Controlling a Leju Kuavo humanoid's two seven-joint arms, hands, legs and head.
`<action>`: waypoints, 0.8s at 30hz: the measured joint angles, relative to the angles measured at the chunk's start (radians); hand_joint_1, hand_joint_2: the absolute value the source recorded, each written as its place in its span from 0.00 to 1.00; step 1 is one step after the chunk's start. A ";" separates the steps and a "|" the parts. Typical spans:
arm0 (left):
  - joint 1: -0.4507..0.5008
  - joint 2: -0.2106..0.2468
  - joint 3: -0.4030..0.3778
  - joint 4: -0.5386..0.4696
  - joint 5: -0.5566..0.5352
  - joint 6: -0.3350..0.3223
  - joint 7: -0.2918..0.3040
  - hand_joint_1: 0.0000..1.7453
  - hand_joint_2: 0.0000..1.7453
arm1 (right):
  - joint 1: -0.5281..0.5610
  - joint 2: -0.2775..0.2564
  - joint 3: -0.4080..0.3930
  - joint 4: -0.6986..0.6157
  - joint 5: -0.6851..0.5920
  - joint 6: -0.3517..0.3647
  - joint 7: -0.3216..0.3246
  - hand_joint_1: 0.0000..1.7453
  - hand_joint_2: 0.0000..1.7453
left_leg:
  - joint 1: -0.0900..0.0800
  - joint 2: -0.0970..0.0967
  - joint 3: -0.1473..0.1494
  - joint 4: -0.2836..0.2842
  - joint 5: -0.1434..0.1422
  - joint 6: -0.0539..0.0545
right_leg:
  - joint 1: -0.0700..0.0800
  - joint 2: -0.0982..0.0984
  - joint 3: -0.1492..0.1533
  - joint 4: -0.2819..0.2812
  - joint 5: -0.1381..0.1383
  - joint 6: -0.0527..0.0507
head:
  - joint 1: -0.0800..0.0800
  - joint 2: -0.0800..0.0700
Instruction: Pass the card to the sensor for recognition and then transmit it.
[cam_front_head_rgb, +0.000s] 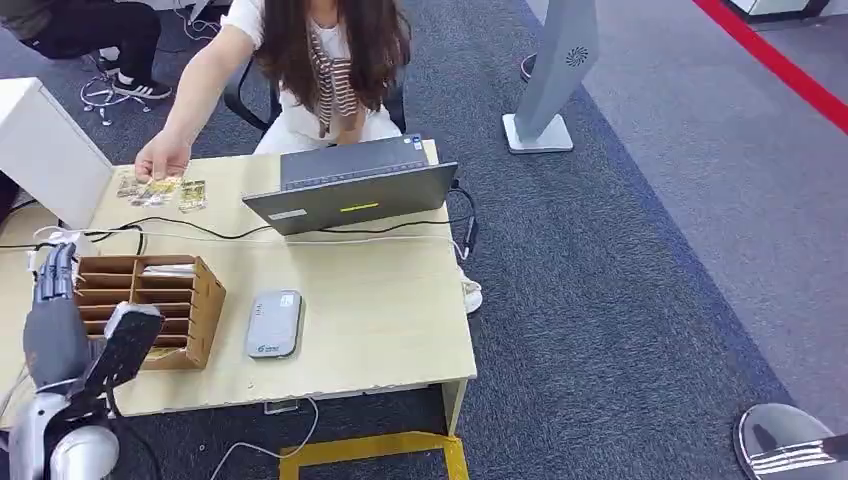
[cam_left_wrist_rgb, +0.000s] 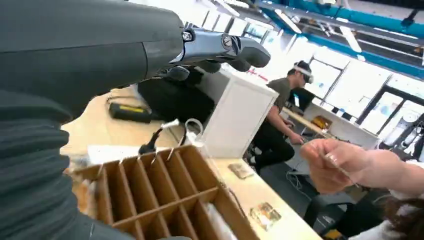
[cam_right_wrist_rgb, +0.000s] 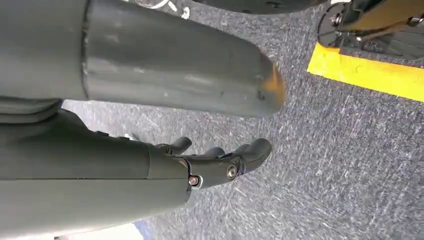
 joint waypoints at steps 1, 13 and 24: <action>-0.021 0.005 -0.008 0.011 -0.023 0.005 0.012 0.00 1.00 | -0.001 0.000 0.004 0.000 0.005 0.000 0.003 0.00 0.00 | 0.000 0.000 0.000 0.000 0.000 0.000 | 0.000 0.000 0.000 0.000 0.000 0.000 | 0.000 0.000; -0.253 0.078 -0.102 0.155 -0.317 0.074 0.160 0.00 1.00 | -0.009 0.003 0.056 0.008 0.059 0.000 0.027 0.00 0.00 | 0.000 0.001 0.000 0.001 0.000 0.000 | 0.000 0.001 0.000 0.001 0.001 -0.001 | 0.000 0.000; -0.424 0.140 -0.177 0.294 -0.557 0.135 0.288 0.00 1.00 | -0.021 0.003 0.108 0.018 0.120 0.003 0.046 0.00 0.00 | 0.000 0.001 0.000 0.001 0.001 0.000 | 0.000 0.001 0.000 0.001 0.001 -0.001 | 0.000 0.000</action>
